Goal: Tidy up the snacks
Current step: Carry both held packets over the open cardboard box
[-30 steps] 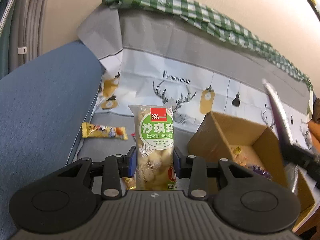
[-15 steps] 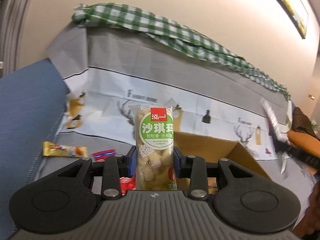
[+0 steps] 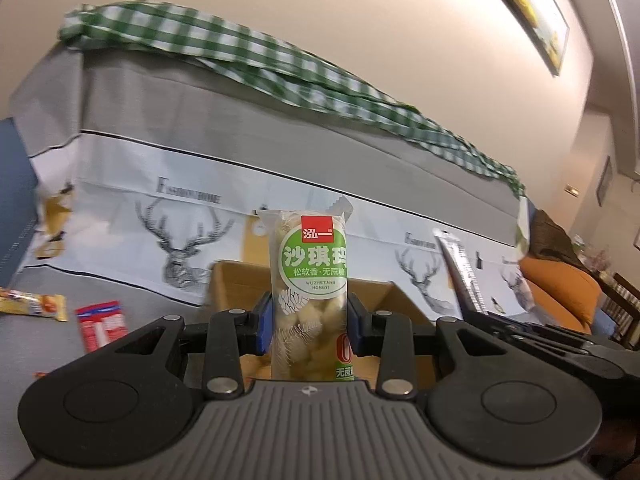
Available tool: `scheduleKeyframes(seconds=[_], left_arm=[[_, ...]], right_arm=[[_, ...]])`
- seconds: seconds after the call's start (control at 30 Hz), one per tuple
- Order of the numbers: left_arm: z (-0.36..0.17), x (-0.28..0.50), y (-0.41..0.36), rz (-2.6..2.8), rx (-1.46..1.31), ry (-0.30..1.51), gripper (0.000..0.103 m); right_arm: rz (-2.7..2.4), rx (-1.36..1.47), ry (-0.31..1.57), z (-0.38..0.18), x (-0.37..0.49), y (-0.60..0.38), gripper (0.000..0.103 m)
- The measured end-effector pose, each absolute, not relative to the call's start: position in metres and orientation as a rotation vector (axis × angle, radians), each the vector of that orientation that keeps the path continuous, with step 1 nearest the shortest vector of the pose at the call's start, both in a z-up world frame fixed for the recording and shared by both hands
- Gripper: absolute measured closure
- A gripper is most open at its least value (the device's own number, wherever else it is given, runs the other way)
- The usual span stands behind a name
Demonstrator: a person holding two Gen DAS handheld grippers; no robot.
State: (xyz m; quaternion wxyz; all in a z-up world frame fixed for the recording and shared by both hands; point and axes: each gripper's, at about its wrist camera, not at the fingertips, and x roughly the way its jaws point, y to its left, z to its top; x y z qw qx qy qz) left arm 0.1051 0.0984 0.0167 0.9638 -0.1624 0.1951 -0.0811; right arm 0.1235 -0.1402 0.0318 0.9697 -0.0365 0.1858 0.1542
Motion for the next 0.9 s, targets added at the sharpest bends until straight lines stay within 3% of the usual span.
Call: scheduleKeyframes(seconds=[0.9], left_arm=[[0.004, 0.128, 0.056, -0.238, -0.324, 0.424, 0.063]], right_arm=[[0.277, -0.148, 0.402, 0.021, 0.126, -0.143, 0.084]])
